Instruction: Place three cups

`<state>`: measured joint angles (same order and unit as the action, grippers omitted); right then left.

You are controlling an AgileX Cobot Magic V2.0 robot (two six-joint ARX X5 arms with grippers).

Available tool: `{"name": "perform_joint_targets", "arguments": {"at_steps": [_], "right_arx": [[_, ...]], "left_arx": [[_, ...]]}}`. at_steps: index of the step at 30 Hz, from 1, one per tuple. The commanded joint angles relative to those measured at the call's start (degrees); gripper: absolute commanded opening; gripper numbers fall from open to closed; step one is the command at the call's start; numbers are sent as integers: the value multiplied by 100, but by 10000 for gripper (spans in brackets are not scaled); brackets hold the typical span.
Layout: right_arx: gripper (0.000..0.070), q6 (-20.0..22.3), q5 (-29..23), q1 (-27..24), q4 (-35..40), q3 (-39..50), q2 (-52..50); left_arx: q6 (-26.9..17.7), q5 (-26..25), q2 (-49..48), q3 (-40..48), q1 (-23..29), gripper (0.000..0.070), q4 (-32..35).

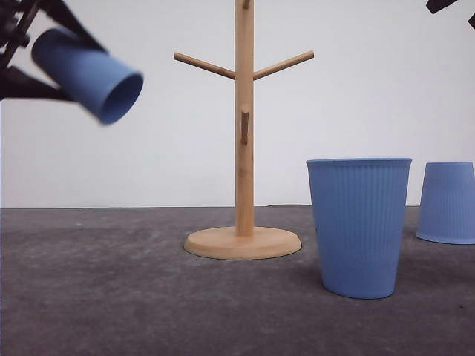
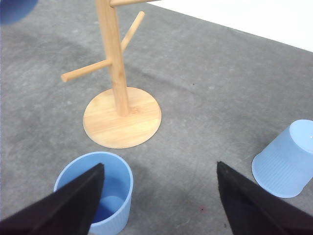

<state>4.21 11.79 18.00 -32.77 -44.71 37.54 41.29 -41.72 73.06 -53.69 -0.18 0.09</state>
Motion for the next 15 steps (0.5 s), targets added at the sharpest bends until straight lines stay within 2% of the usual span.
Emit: {"name": "perform_joint_targets", "arguments": {"at_steps": [1,3,5,15], "right_arx": [[465,-83,3,26,57,-85,22],[465,-83,15,26,57,-85,20],[465,-83,16,26,57,-85,22],[465,-83,18,26,57,-85,22]], "left_arx": [[795,-111,35,-52,7,424,401],[1103,-165,35,-52,-2,424,729],[1227,-125,35,-52,-55,424,925],[1251,737,83,-52,-655,424,1264]]}}
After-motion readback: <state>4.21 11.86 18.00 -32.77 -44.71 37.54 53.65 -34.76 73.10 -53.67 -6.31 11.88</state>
